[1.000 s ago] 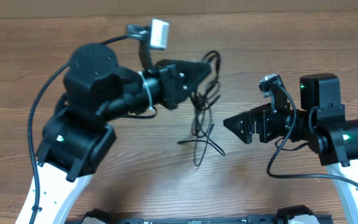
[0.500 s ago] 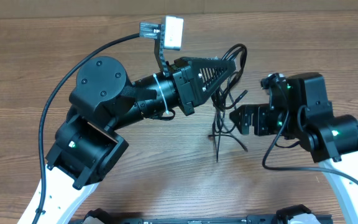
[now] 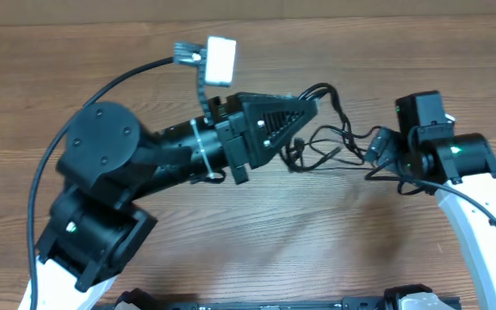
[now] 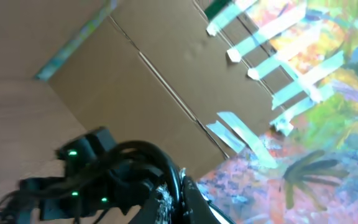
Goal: Untangle cables
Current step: 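Stretch the cables by pulling the grippers apart to opposite sides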
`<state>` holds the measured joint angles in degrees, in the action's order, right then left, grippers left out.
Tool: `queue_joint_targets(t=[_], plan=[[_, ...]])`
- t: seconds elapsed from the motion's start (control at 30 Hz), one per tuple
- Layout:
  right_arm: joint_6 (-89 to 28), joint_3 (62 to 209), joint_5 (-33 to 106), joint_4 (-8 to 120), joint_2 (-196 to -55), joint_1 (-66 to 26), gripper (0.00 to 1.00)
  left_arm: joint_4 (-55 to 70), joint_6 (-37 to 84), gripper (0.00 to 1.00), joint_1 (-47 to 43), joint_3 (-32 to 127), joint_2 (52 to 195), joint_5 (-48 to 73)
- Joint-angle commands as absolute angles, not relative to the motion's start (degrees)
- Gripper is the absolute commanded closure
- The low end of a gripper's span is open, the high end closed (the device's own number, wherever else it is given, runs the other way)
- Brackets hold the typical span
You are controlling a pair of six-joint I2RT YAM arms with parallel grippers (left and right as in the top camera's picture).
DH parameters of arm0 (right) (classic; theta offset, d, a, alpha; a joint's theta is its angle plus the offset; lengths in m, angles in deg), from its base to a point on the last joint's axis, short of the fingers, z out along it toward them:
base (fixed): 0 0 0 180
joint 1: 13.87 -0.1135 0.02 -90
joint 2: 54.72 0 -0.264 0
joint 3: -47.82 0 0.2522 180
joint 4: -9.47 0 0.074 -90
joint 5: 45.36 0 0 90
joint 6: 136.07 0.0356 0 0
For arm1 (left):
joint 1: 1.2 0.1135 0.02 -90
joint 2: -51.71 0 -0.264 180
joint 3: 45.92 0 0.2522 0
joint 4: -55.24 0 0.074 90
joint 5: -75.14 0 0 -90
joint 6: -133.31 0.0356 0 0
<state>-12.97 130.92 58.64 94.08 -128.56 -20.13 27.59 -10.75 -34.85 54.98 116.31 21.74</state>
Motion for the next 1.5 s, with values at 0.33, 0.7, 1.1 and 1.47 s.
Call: queue_joint_targets(t=[0.33,0.7,1.1,1.47], plan=[[-16.16,129.67,60.89,95.59,-129.33,-4.27,0.00,24.29,-10.58,0.96,-15.16,56.13,108.44,19.48],[-16.11,129.65,61.44,95.96,-129.39,-3.41,0.00,22.93,-10.25,0.96,-8.53,56.13,108.42,19.22],[-16.09,129.32,59.54,95.57,-131.25,3.65,0.00,11.46,-9.46,0.96,10.66,56.13,108.44,19.27],[-16.09,129.32,59.49,95.44,-131.25,5.44,0.00,2.41,-5.20,0.96,21.00,56.13,108.59,14.50]])
